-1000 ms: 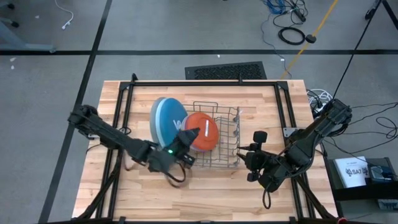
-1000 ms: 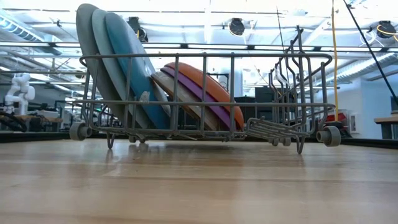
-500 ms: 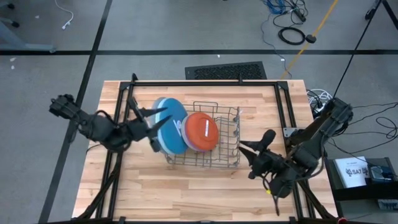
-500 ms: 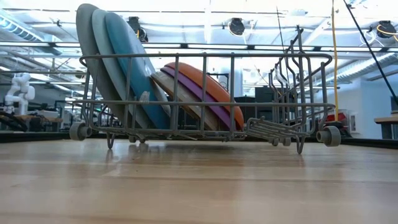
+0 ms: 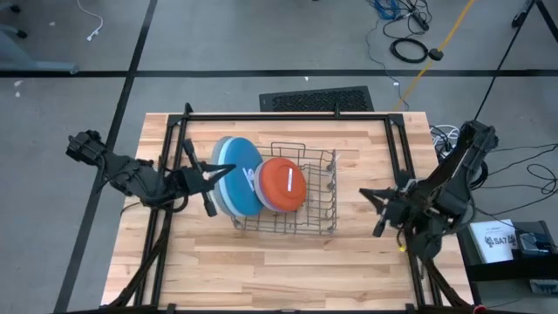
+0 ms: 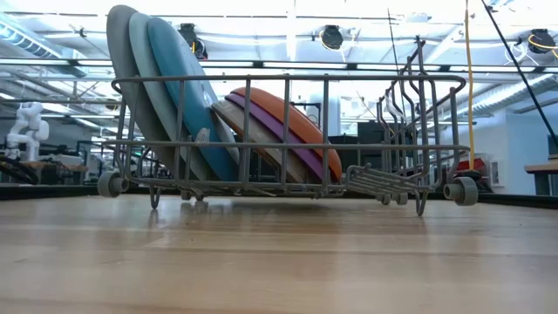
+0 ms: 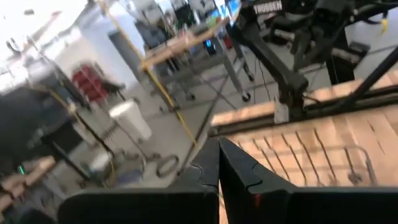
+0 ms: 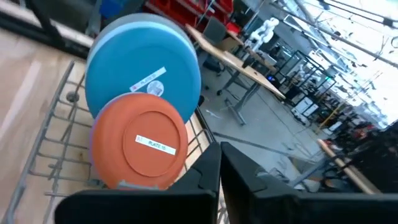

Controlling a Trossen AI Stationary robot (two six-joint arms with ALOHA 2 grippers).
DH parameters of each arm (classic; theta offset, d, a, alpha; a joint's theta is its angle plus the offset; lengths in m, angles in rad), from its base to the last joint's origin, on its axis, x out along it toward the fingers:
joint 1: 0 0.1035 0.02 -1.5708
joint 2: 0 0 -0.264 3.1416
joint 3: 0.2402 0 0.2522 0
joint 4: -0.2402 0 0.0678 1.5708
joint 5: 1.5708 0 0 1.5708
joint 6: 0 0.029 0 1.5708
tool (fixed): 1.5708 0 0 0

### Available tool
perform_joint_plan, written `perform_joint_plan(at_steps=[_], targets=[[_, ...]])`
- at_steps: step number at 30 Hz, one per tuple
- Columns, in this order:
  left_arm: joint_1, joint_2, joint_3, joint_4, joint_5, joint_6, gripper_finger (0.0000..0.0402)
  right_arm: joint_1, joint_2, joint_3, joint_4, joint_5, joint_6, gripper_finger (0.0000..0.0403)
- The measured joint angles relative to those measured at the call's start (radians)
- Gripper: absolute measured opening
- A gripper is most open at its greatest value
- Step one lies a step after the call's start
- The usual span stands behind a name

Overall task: Sort dishes
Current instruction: Return to Home Position

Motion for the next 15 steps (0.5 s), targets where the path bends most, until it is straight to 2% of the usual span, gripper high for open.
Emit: perform_joint_plan(at_steps=[5,10,15], targets=[[0.001,-0.044,-0.005,-0.209,-0.004,-0.216,0.0002,0.054,-0.127,-0.11,0.006,0.03,0.087,0.0002],[0.001,-0.109,-0.085,-0.21,-0.01,-0.272,0.0002,0.076,-0.187,-0.158,0.018,0.031,0.08,0.0001],[0.001,-0.238,-0.216,-0.152,-0.053,-0.316,0.0002,0.112,-0.225,-0.187,0.028,0.031,0.085,0.0001]])
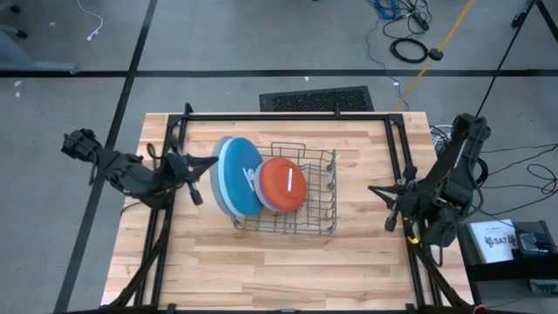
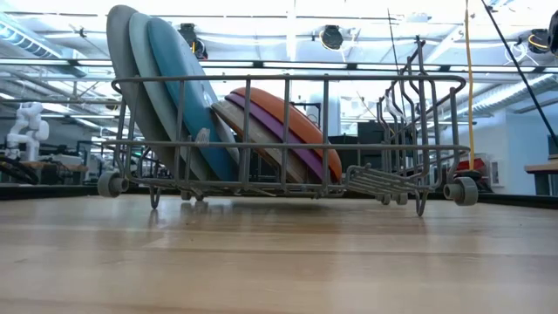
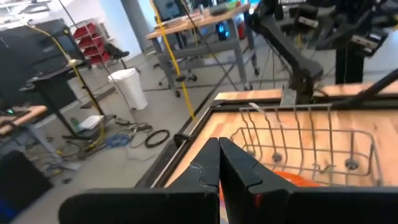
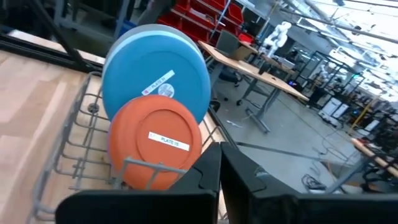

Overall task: Sort dishes
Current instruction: Return to Home Position

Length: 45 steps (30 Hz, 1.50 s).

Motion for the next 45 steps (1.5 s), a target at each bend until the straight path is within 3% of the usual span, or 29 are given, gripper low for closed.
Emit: perform_joint_plan(at_steps=[8,14,20,27,31,36,45], targets=[[0.0,-0.213,-0.304,0.292,0.064,0.046,0.0002,0.055,-0.007,-0.012,0.018,0.0,-0.001,0.0001],[0.0,-0.268,-0.442,0.412,0.077,0.045,0.0002,0.088,-0.006,-0.012,0.024,0.001,0.001,0.0],[0.0,-0.255,-0.456,0.427,0.079,0.0,0.0002,0.093,-0.006,-0.012,0.054,0.001,0.002,0.0],[-0.001,-0.231,-0.456,0.552,0.08,-0.008,0.0002,0.093,-0.006,-0.012,0.069,0.003,-0.024,0.0],[-0.001,-0.231,-0.455,0.63,0.108,0.104,0.0002,0.093,-0.02,-0.012,0.061,0.028,-0.052,0.0],[0.009,-0.305,-0.455,0.583,0.14,0.231,0.0002,0.108,-0.103,-0.012,-0.045,0.019,-0.009,0.0],[0.092,-0.463,-0.454,0.393,0.33,0.143,0.0001,0.194,-0.291,-0.017,-0.239,0.046,0.068,0.0]])
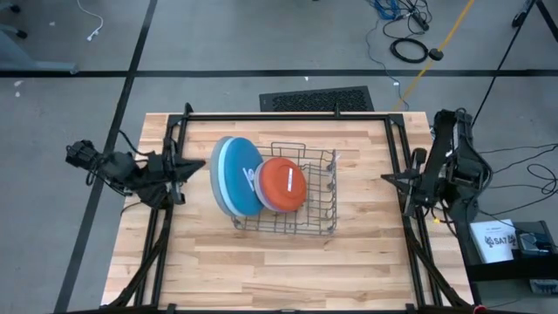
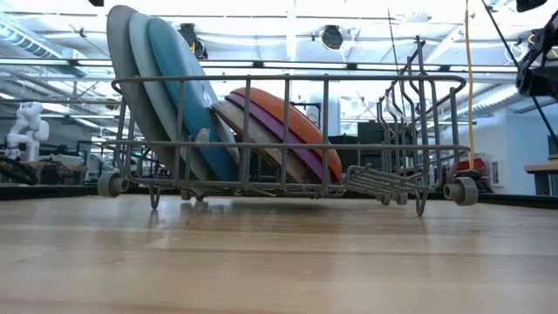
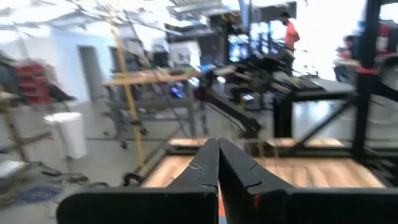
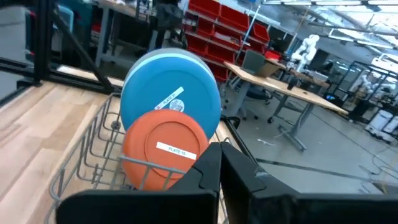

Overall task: Sort dishes
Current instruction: Return to Home Position

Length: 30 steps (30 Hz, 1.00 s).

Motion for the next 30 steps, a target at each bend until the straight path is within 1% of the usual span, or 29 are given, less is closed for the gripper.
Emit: perform_joint_plan(at_steps=[3,4,8,11,14,17,23,30], targets=[[0.03,0.0,-0.002,-0.062,0.075,-0.043,0.0001,0.051,-0.068,-0.047,-0.031,0.031,0.032,0.0],[0.039,0.0,-0.012,-0.052,0.096,-0.043,0.0001,0.071,-0.091,-0.066,-0.035,0.049,0.043,0.0],[0.079,-0.018,-0.098,0.066,0.152,-0.019,0.0001,0.152,-0.136,-0.068,0.019,0.098,0.001,0.0],[0.121,-0.032,-0.175,0.168,0.165,-0.023,0.0001,0.179,-0.148,-0.07,-0.01,0.107,0.066,0.0],[0.173,-0.035,-0.248,0.222,0.219,-0.057,0.0001,0.181,-0.148,-0.091,-0.032,0.107,0.127,0.0],[0.226,-0.036,-0.289,0.295,0.289,-0.069,0.0001,0.18,-0.147,-0.112,-0.029,0.109,0.186,0.0],[0.331,-0.036,-0.293,0.322,0.384,-0.069,0.0001,0.173,-0.105,-0.159,-0.012,0.107,0.27,0.0],[0.461,-0.036,-0.293,0.33,0.54,-0.099,0.0001,0.13,-0.023,-0.165,-0.01,0.107,0.338,0.0]])
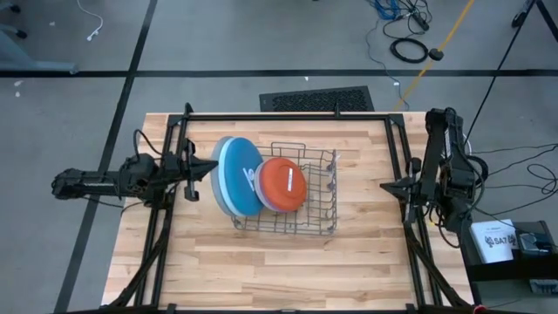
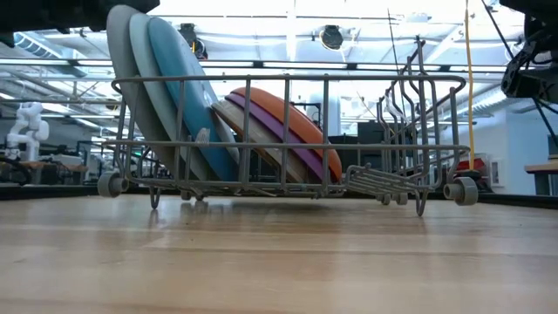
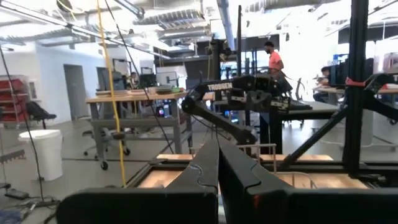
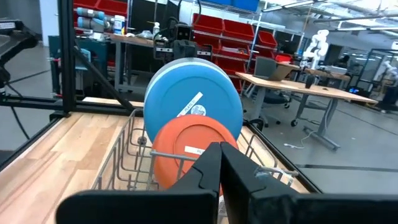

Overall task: Sort dishes
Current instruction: Return to Home Position

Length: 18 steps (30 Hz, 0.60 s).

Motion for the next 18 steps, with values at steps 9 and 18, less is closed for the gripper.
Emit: perform_joint_plan(at_steps=[9,18], targets=[[0.13,0.006,0.001,-0.001,0.195,-0.078,0.0001,-0.015,0.098,0.0,0.003,0.001,0.11,0.0],[0.136,0.021,0.002,0.01,0.208,-0.131,0.0001,-0.065,0.213,0.0,0.026,-0.006,0.202,0.0]])
